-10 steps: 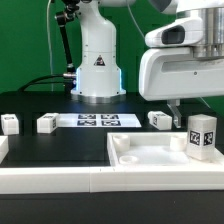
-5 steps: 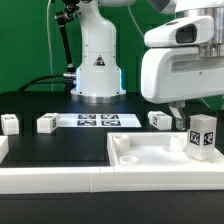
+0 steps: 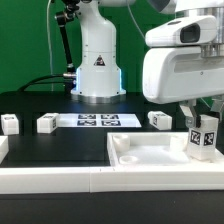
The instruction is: Assemble square table
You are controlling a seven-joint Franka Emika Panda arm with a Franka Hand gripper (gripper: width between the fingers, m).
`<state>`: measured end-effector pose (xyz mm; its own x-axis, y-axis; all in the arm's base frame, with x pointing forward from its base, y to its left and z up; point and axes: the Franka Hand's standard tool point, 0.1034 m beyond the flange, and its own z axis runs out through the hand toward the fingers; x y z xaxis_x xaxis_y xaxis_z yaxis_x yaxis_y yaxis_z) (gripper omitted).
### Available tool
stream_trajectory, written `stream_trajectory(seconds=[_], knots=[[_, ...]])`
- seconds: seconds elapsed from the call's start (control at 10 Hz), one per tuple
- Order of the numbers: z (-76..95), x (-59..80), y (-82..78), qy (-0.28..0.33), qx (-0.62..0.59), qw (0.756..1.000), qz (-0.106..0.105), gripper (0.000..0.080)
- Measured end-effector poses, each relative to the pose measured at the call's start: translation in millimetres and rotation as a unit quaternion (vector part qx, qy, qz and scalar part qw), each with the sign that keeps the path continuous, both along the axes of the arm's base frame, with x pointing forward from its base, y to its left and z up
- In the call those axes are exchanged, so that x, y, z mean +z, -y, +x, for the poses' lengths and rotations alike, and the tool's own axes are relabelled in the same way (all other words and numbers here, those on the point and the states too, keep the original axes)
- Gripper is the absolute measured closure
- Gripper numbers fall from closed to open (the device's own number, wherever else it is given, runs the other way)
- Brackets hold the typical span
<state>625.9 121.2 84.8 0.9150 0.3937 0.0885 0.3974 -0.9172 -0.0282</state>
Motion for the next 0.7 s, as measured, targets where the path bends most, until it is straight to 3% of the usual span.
stream_trajectory(seconds=[0.3,0.7], knots=[[-0.1,-0.1,0.1,-0.002,-0.038,0.999,0.004,0.0511],[0.5,-0.9,2.6,-0.010,-0.227,0.973,0.027,0.0511]])
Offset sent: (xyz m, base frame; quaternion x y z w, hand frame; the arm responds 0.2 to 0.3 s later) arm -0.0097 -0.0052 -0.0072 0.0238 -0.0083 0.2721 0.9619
